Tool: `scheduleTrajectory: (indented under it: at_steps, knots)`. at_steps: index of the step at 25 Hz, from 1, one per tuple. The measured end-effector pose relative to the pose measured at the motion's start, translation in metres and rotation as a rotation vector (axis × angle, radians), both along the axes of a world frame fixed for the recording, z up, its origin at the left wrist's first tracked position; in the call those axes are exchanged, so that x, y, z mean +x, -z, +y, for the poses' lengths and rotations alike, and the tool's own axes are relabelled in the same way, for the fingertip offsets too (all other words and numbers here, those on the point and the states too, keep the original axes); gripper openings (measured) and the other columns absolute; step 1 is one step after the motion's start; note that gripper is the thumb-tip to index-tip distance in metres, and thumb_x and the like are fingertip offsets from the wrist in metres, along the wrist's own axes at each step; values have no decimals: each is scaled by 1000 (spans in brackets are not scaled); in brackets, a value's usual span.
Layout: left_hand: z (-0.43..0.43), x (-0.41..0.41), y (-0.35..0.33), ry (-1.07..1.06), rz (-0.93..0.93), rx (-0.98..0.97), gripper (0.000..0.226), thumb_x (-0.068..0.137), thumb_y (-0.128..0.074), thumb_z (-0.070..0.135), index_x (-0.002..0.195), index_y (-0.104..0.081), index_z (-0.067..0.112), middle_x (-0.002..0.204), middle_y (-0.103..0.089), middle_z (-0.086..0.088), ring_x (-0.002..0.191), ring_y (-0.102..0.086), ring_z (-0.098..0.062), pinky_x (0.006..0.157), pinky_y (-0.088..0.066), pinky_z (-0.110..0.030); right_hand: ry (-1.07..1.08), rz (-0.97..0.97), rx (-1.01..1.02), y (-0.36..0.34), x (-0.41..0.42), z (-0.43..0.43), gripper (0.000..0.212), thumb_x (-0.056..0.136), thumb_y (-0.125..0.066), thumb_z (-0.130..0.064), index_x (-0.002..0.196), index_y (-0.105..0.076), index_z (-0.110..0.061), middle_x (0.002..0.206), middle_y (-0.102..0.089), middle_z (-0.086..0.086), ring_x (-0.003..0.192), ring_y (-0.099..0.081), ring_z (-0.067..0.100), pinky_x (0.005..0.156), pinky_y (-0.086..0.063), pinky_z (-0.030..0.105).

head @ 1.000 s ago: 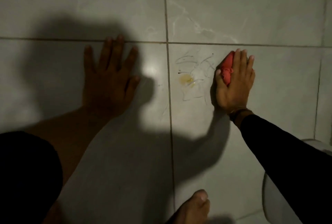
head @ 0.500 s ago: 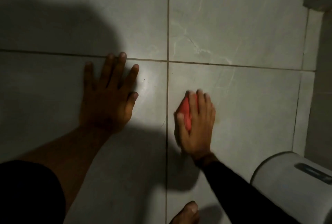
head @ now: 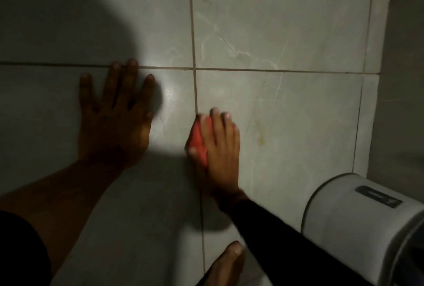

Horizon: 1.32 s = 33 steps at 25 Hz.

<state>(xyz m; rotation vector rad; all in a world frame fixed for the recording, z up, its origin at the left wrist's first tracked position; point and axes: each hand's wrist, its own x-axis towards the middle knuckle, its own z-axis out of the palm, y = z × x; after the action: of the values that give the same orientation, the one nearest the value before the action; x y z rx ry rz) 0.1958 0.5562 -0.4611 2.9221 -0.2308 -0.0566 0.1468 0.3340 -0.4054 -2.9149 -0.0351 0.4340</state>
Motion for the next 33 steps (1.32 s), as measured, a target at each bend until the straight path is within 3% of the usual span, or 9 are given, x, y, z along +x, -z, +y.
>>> scheduleTrajectory:
  at_steps: [4,8,11,13,18,21,24,29,33]
  knots:
    - [1,3,3,-2,54,-33,75,101,-36,42,172,-17,27,183,-5,-11,169,-4,-37,127,-1,-75,22,-231,-3,22,61,44,71,102,-50,-44,166,-38,-14,176,-32,17,166,-20,39,135,-14,59]
    - [4,3,-1,6,81,-44,74,102,-31,43,173,-15,26,183,-3,-11,169,-4,-38,126,-1,-75,-164,32,-12,-4,-109,41,78,104,-54,-46,172,-21,-25,177,-25,12,164,-22,39,130,-27,65]
    - [2,1,-5,15,101,-55,74,103,-29,43,173,-15,24,183,-3,-13,169,-3,-40,126,-2,-77,155,31,-113,-9,-111,-25,77,99,-65,-39,166,-37,-11,177,-23,16,162,-27,47,120,-38,73]
    - [2,2,-3,25,92,-76,73,105,-29,44,173,-15,24,183,-4,-13,169,-2,-39,126,-3,-78,436,-62,-71,4,-49,-37,75,104,-53,-39,168,-29,-10,179,-17,16,166,-14,42,130,-22,68]
    - [4,1,-1,12,92,-111,71,106,-24,46,173,-15,24,183,-5,-13,169,-3,-41,124,-6,-81,105,-44,-83,19,-84,0,70,109,-33,-50,171,-19,-20,177,-24,16,167,-13,38,132,-19,59]
    - [4,1,2,17,65,-95,70,107,-24,46,173,-16,24,183,-7,-13,169,-4,-40,124,-6,-81,300,-14,-100,-1,-129,-58,78,102,-40,-47,169,-22,-11,177,-19,18,163,-22,48,129,-26,61]
    - [5,0,6,19,53,-95,71,106,-24,47,174,-12,27,183,-4,-11,169,-2,-39,123,-7,-81,653,-115,-61,9,-43,-118,73,106,-40,-40,169,-25,-6,179,-18,18,167,-13,42,132,-18,62]
    - [4,2,1,11,93,-87,73,105,-26,48,174,-11,28,183,-4,-11,169,-3,-39,124,-7,-80,318,-130,-43,26,-20,-114,75,108,-35,-50,172,-15,-17,182,-13,9,170,-4,30,137,-7,51]
    - [2,2,-5,8,83,-93,71,106,-28,45,173,-17,24,183,-9,-13,169,-6,-40,125,-4,-79,629,-56,-15,2,-71,-131,76,106,-39,-42,170,-20,-4,181,-14,16,169,-6,38,133,-14,63]
